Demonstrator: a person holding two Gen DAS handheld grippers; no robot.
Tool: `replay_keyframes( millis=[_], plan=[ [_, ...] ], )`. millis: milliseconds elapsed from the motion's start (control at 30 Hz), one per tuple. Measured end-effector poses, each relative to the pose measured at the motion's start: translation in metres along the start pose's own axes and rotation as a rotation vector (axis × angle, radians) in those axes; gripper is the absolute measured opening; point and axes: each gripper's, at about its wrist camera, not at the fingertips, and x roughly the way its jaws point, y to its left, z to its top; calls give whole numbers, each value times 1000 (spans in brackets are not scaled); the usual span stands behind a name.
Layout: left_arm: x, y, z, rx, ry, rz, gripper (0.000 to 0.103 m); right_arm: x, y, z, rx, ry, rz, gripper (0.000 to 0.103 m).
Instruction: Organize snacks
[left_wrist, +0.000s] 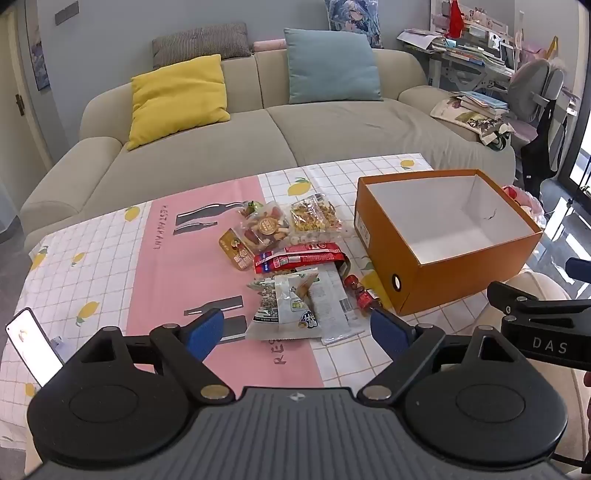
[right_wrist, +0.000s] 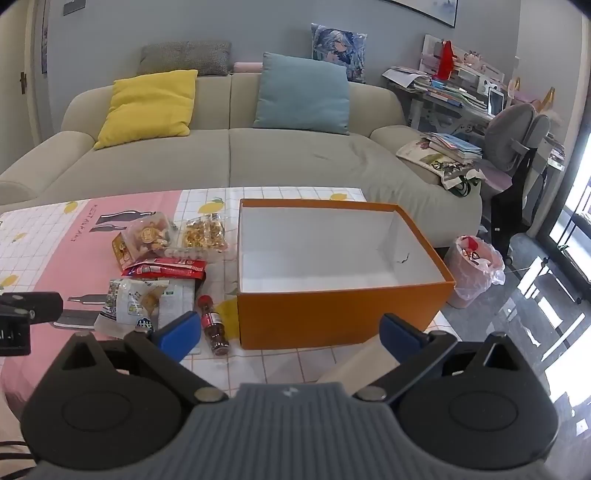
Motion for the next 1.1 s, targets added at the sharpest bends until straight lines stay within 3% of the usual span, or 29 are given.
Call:
replay_keyframes(
  millis=[300,367,1100],
  plan=[
    [-2,-17,0,27,3,4,103,-1,0,-5,20,-41,-33,100],
    [-2,-2,0,6,1,-10,103,0,-1,-4,17,-43,-37,100],
    [-1,-1,0,-2,6,-15,103,-3,5,-3,-9,-32,-48,100]
  ],
)
